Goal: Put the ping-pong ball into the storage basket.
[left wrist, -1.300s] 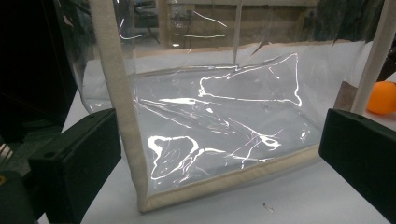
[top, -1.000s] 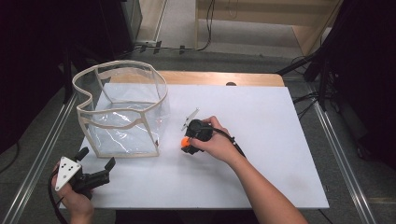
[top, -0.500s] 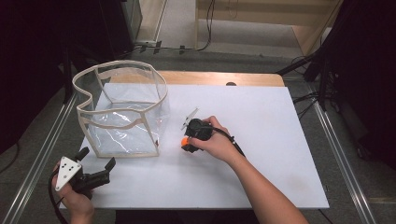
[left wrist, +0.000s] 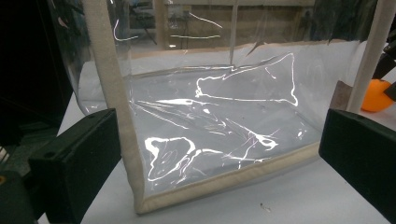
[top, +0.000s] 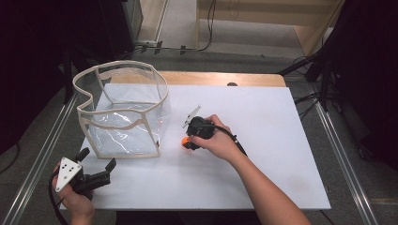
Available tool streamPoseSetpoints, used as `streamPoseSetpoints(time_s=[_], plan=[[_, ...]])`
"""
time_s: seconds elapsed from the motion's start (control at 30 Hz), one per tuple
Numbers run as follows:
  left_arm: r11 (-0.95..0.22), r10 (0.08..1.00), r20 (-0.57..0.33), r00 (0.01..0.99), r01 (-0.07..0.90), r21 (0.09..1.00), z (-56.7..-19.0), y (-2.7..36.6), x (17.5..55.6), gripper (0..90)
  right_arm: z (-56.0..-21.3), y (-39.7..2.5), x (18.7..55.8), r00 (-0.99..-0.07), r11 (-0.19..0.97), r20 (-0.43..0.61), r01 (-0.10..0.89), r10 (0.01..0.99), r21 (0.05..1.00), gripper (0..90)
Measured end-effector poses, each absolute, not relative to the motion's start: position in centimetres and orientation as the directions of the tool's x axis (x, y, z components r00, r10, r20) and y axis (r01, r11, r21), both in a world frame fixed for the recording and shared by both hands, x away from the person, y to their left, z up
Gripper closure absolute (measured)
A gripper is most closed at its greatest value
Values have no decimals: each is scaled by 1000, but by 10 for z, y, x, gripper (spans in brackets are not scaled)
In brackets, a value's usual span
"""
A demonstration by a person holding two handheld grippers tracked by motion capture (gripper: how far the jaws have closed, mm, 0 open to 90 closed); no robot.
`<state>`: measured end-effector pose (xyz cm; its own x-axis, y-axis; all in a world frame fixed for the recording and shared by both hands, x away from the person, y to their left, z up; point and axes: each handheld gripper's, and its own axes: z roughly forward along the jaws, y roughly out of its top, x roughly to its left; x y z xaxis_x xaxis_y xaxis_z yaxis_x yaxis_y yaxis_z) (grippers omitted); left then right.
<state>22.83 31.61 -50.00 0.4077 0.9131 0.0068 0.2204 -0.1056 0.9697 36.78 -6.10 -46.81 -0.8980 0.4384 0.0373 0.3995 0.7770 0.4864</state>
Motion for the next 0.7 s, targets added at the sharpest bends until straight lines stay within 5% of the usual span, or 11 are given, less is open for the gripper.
streamPoseSetpoints(time_s=[0.7], plan=[[-109,913,9,408,223,969,-500,316,228,0,-447,-67,367,-902,769,39,389,430,507,496]])
